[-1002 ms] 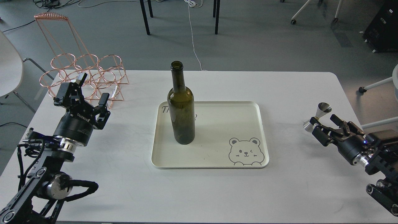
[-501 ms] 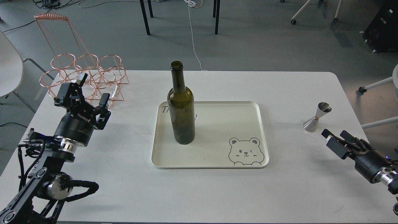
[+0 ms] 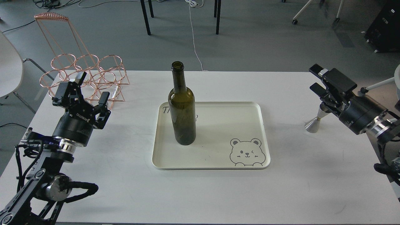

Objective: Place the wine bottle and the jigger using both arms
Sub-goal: 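Raise the right gripper away and reach the left gripper toward the bottle, then close the left gripper around the wine bottle's neck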

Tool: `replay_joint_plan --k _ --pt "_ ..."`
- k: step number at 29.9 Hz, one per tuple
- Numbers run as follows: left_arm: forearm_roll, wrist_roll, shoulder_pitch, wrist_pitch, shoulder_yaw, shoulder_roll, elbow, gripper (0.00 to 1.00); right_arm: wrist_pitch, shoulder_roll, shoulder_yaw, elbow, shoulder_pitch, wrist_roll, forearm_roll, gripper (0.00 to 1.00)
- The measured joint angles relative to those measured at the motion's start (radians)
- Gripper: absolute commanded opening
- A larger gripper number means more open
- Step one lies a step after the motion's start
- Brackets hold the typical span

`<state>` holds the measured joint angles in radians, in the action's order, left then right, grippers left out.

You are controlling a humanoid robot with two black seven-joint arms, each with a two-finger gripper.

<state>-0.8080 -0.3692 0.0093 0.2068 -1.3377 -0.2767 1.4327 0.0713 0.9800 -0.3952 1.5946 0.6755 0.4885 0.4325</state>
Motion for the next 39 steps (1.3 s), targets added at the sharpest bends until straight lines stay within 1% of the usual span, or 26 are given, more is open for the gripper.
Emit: replay_joint_plan --k 2,4,7,10,12,15,18,21,23,27,29,32,35,39 --pt "-0.004 -0.02 0.0 0.0 0.0 -0.014 0.001 0.98 -0.055 -0.056 -0.008 -0.032 0.029 0.0 -0.093 0.96" --pt "-0.023 -0.057 0.0 0.0 0.0 -0.036 0.006 0.98 -0.106 -0.118 -0.012 -0.083 0.044 0.0 -0.193 0.96" --pt "-0.085 -0.104 0.014 0.001 0.001 -0.07 0.036 0.98 -0.172 -0.224 -0.012 -0.208 0.049 0.0 -0.337 0.97" --pt "-0.167 -0.117 0.038 0.006 0.003 -0.115 0.098 0.98 -0.259 -0.317 -0.011 -0.35 0.039 -0.01 -0.408 0.98" --pt "-0.242 -0.119 0.044 0.009 0.008 -0.147 0.14 0.98 -0.323 -0.352 -0.012 -0.425 0.024 -0.017 -0.42 0.98" --pt "-0.421 -0.119 0.043 0.015 0.013 -0.208 0.196 0.98 -0.387 -0.39 -0.008 -0.485 -0.003 -0.02 -0.419 0.98" --pt "-0.655 -0.12 0.02 0.038 0.015 -0.285 0.242 0.98 -0.402 -0.401 -0.003 -0.5 -0.018 -0.019 -0.408 0.98" --pt "-0.887 -0.12 -0.052 0.051 0.033 -0.362 0.268 0.98 -0.404 -0.403 -0.002 -0.502 -0.038 -0.016 -0.383 0.98" --pt "-0.996 -0.12 -0.127 0.054 0.076 -0.411 0.274 0.98 -0.404 -0.403 -0.003 -0.502 -0.051 -0.014 -0.358 0.98" --pt "-1.094 -0.12 -0.299 0.054 0.21 -0.484 0.276 0.98 -0.404 -0.403 -0.006 -0.503 -0.065 -0.012 -0.333 0.98" --pt "-1.139 -0.12 -0.389 0.054 0.29 -0.496 0.274 0.98 -0.403 -0.403 -0.008 -0.503 -0.067 -0.011 -0.331 0.98" --pt "-1.202 -0.12 -0.482 0.054 0.397 -0.494 0.248 0.98 -0.403 -0.403 -0.008 -0.502 -0.067 -0.011 -0.33 0.98" --pt "-1.242 -0.12 -0.514 0.054 0.44 -0.464 0.209 0.98 -0.403 -0.399 -0.01 -0.501 -0.067 -0.011 -0.33 0.98" --pt "-1.262 -0.12 -0.523 0.054 0.453 -0.42 0.162 0.98 -0.403 -0.389 -0.01 -0.501 -0.068 -0.011 -0.33 0.98"
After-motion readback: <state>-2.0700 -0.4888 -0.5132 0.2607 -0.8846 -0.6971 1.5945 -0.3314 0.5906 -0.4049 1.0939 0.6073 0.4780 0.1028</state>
